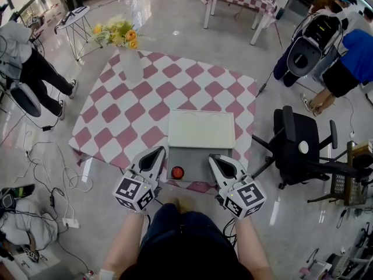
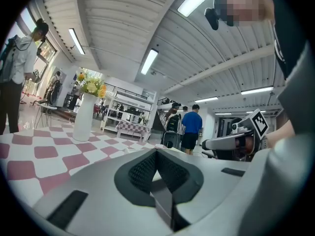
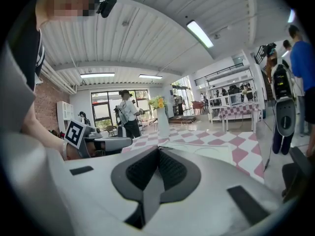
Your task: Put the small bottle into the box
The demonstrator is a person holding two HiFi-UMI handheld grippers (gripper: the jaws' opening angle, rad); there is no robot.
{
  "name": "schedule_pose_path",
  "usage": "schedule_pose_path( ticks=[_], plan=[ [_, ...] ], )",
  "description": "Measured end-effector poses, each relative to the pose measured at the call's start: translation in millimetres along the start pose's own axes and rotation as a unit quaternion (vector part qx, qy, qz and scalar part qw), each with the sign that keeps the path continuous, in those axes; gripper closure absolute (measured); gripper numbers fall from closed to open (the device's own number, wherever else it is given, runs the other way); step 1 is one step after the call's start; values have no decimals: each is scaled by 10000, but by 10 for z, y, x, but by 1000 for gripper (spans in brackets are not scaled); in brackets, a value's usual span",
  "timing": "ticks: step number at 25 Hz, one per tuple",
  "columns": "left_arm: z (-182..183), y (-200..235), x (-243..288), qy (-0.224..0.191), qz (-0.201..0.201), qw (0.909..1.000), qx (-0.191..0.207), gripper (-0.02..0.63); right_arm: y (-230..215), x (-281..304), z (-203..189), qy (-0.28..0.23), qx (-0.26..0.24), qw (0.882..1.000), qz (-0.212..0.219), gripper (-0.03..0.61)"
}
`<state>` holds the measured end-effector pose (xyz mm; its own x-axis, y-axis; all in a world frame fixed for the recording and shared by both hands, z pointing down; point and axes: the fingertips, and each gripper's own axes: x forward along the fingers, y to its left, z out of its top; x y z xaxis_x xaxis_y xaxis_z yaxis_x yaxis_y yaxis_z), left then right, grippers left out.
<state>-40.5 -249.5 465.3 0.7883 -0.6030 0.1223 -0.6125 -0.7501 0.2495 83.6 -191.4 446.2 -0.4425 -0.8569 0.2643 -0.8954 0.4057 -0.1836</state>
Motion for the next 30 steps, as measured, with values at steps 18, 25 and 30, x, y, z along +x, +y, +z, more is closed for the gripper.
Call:
schedule_pose_path(
  ticks=[18, 25, 30],
  plan=[
    [493, 121, 62, -350, 121, 9992, 121, 604, -243, -98, 477, -376, 14, 9987, -337, 575],
    [715, 147, 16, -494, 185, 9985, 129, 604, -247, -143, 666, -551, -21, 9977, -383, 575],
    [833, 180, -24, -582, 248, 9979, 118, 604, -261, -156, 779, -691, 10, 9967, -433, 575]
  ],
)
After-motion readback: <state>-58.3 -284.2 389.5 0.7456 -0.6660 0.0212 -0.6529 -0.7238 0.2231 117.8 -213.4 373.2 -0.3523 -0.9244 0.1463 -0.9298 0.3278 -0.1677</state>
